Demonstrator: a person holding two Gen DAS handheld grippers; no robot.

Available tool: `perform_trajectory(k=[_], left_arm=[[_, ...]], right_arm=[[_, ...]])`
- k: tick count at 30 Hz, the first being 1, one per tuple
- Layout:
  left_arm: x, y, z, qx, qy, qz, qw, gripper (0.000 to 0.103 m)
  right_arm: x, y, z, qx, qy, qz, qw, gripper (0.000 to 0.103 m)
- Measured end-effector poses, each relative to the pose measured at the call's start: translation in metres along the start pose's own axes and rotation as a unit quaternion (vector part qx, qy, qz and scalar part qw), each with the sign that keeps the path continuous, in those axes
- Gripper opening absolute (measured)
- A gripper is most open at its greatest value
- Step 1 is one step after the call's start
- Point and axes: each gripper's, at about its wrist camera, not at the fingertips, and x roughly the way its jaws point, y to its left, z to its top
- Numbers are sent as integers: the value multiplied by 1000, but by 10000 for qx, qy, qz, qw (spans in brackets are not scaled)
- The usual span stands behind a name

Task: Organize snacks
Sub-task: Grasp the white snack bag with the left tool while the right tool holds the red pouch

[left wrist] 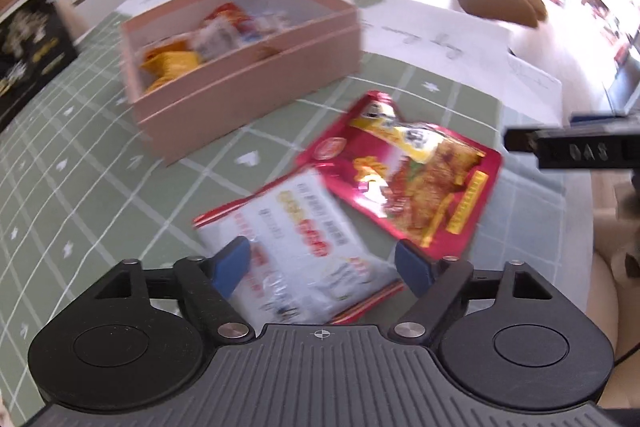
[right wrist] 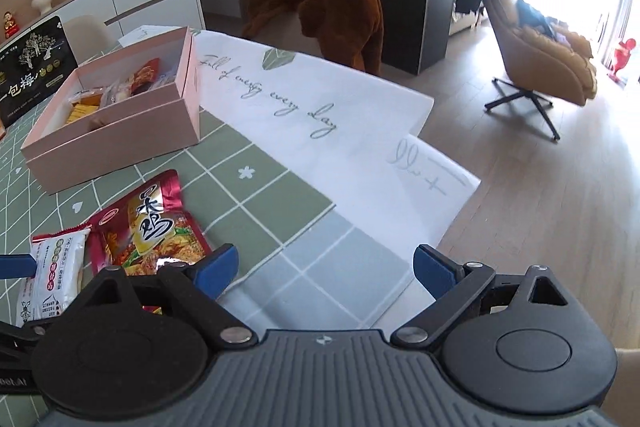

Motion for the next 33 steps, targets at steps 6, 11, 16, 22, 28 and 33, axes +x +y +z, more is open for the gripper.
perform_trajectory(k=[6, 11, 16, 22, 28, 33], left_arm=[[-2, 61, -12, -1449, 38, 14, 9894, 82], [3, 51, 4, -1385, 131, -260, 9899, 79], [19, 24, 15, -1061, 348, -301, 9933, 86], [25, 17, 14, -695, 247, -162, 9971, 87], [12, 31, 3, -691, 369, -440, 9960, 82], [-6, 62, -22, -1264, 373, -217, 9910, 82]], right_arm=[[-2, 14, -3, -224, 17, 201, 9995, 95], [-1, 30, -7, -525, -12, 356, 9980, 95], [-4, 26, -4, -518, -89, 280, 9982, 95], [-12, 17, 0, -559, -248, 113, 9981, 95], [-10, 33, 10, -1018, -258, 469, 9934, 95], [2, 61, 14, -1233, 128, 1396, 9824, 95]])
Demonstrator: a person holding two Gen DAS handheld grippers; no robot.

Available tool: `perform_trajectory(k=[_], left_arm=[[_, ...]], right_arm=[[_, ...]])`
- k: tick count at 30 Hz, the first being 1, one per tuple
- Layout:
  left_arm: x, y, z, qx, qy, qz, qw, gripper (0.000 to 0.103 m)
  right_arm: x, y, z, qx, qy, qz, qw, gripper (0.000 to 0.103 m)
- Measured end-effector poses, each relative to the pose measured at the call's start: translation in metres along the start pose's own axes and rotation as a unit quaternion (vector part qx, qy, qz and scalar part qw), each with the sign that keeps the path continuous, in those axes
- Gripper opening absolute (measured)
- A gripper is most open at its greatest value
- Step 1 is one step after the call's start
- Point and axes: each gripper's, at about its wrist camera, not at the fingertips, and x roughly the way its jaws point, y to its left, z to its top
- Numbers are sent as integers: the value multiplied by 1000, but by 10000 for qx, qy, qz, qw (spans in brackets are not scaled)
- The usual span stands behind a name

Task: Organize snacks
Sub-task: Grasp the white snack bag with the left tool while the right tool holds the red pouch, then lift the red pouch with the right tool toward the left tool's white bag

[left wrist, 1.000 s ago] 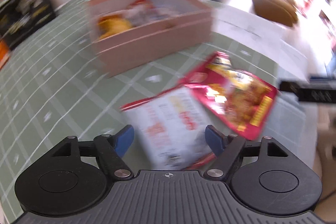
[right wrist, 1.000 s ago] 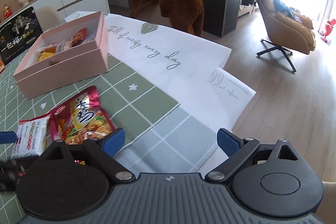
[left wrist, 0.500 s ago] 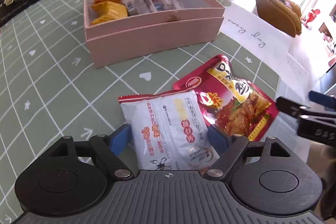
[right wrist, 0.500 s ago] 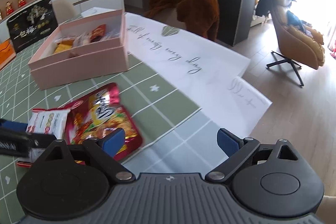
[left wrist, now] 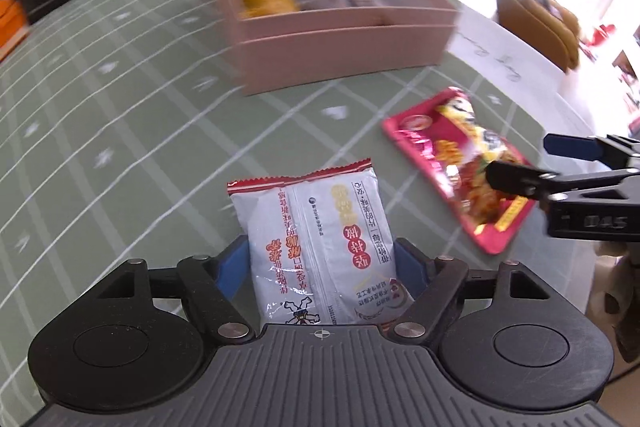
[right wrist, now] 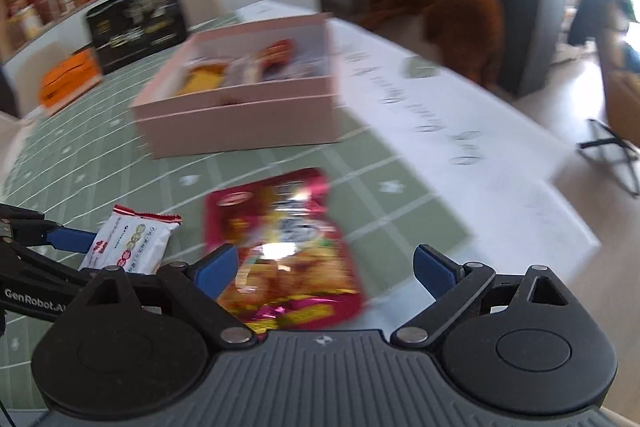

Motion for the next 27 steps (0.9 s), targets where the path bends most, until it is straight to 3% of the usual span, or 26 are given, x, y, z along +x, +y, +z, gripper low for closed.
perform_trajectory(k=[8, 13, 15, 22, 24, 27], left_arm=[[-5, 6, -6, -157, -65, 55, 9998, 82], [-4, 1, -8, -69, -105, 167, 9998, 82], [-4, 2, -9, -83, -128, 152, 9998, 82], [-4, 6, -7, -236, -144, 44, 9996, 82], [-4, 5, -8, -225, -155, 66, 9996, 82], [-4, 3, -9, -185, -168, 102, 9996, 82]], right_arm=[[47, 43, 5, -815, 368, -38, 9960, 96], [54, 38, 7, -749, 261, 106, 9968, 98], [49, 39, 8, -751, 305, 96, 9967, 90], [16, 40, 12, -827, 182, 103, 9964, 43], [9, 38, 15, -792, 175, 149, 9966, 39], [11, 35, 14, -723, 257, 240, 9968, 43]])
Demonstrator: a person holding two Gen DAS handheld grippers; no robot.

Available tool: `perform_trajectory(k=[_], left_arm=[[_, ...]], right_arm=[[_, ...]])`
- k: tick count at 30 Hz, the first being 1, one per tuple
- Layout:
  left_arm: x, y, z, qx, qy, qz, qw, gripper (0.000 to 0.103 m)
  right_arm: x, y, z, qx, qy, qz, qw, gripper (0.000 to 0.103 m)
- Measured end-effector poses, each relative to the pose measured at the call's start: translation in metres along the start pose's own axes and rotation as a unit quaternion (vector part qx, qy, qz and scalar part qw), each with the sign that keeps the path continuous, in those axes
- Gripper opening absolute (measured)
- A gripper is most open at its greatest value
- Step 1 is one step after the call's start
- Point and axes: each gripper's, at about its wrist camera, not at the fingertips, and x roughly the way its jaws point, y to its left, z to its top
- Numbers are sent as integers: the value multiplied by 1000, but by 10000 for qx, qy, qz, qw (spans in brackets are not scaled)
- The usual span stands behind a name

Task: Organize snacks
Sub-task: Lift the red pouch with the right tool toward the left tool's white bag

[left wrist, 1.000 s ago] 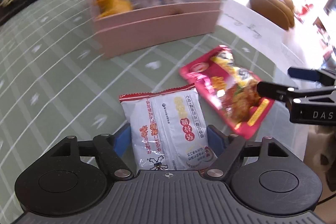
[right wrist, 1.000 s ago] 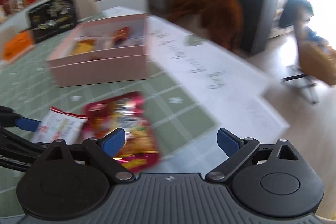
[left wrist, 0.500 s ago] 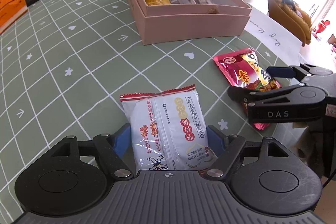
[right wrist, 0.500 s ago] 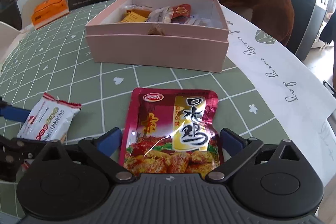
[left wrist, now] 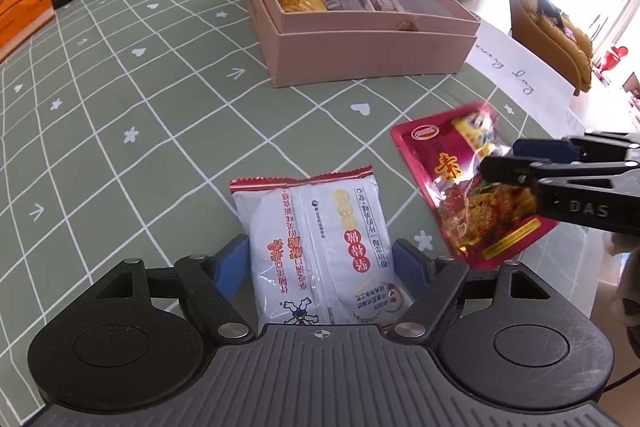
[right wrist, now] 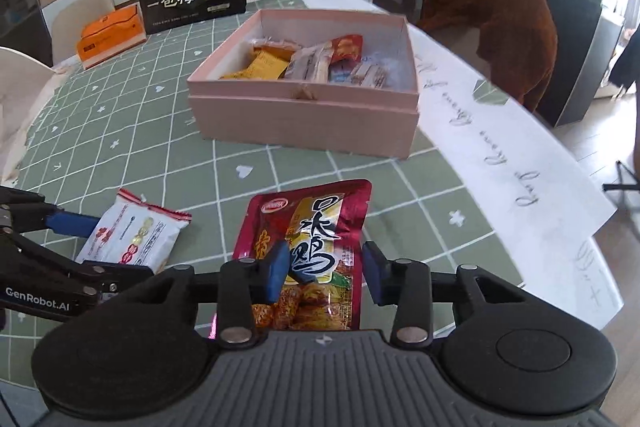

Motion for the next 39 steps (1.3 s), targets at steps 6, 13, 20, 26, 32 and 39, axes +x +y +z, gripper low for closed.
perform_trajectory(k=[6, 13, 20, 26, 32, 39], left_arm=[[0, -2, -2, 115, -22, 42, 9999, 82], [1, -2, -1, 110, 7, 71, 9999, 82], [-1, 0, -2, 97, -2, 53, 9999, 82], [-1, 0, -2, 66, -16, 29, 10000, 82], [-1, 0, -3, 87, -25, 42, 10000, 82], [-1, -1, -3, 112, -19, 56, 9999, 82]], right_arm=[[17, -25, -11, 1063, 162, 265, 9939, 72], [22, -2, -9, 1088, 194, -90, 9938, 83], [42, 33, 2, 474, 363, -529, 9968, 99], [37, 28, 2, 157, 430, -248, 9986, 92], [20, 15, 0, 113, 523, -266, 9982, 73], [5, 9, -1, -40, 468, -409, 9981, 54]])
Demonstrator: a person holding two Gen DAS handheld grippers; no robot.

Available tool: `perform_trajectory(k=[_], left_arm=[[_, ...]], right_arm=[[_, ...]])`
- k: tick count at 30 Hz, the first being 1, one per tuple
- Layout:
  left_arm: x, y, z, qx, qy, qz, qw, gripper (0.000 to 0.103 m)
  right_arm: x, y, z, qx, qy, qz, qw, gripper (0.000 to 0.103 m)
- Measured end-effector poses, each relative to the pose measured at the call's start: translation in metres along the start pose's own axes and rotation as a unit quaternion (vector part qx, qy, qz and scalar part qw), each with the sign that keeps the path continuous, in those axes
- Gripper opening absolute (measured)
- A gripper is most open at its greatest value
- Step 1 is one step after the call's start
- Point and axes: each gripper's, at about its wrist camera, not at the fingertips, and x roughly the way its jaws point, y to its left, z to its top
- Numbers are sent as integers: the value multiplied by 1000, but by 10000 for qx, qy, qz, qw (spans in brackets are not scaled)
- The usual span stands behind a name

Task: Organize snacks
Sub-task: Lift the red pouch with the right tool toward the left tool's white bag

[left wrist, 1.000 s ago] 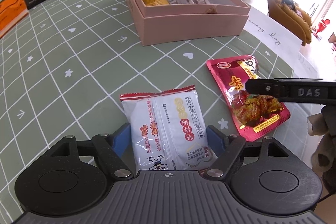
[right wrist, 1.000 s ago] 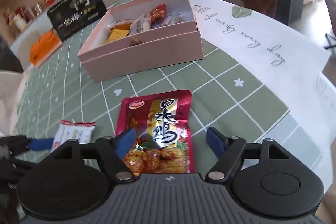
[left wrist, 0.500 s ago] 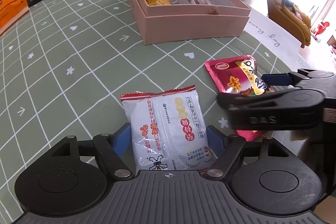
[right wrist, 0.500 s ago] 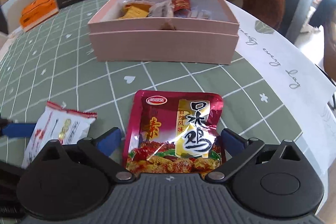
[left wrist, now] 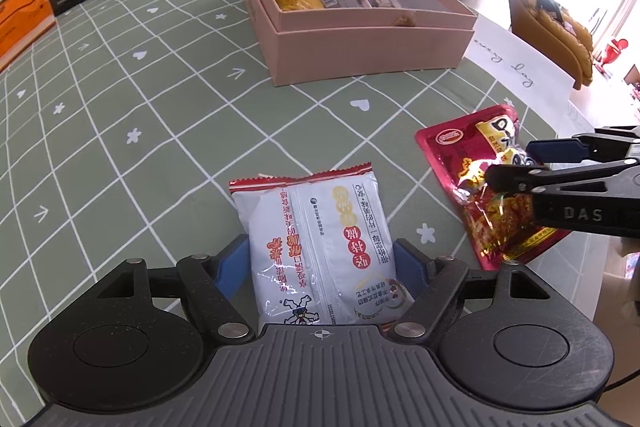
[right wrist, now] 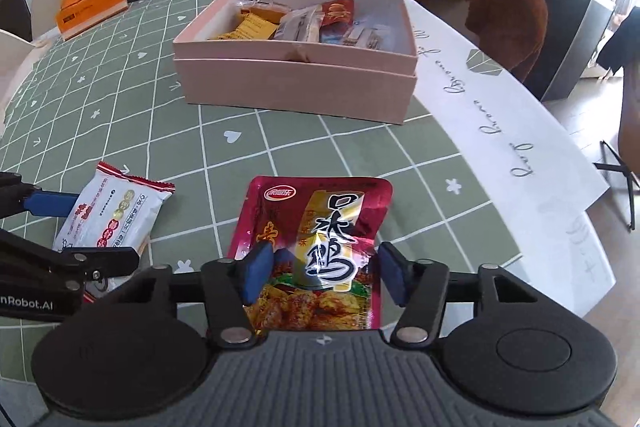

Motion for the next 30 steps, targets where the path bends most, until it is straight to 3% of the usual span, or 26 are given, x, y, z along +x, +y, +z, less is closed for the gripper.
perform_trajectory(k=[6, 9, 14, 19, 22, 26, 30], left_arm=[[0, 0, 0, 14, -8, 3, 10000, 82], [0, 0, -1, 35, -18, 5, 10000, 82], [0, 0, -1, 47, -22, 7, 10000, 82], [0, -1, -1, 72, -33, 28, 10000, 82], [-1, 2, 1, -61, 12, -84, 9999, 81], [1, -3, 6, -249, 122, -754, 9968, 81], [4, -25, 8, 11, 186, -1007, 9947, 81]], right_arm=[[-7, -7, -3, -78, -16, -143, 9999, 53], [-5, -17, -5, 162, 12, 1, 9999, 54], [7, -34, -12, 843, 73, 376, 9957, 67], [11, -25, -12, 715, -58, 249, 9971, 76], [13, -11, -10, 420, -78, 8, 9991, 70], [3, 0, -6, -105, -192, -407, 9989, 60], [-8, -6, 0, -525, -298, -1060, 9925, 47]])
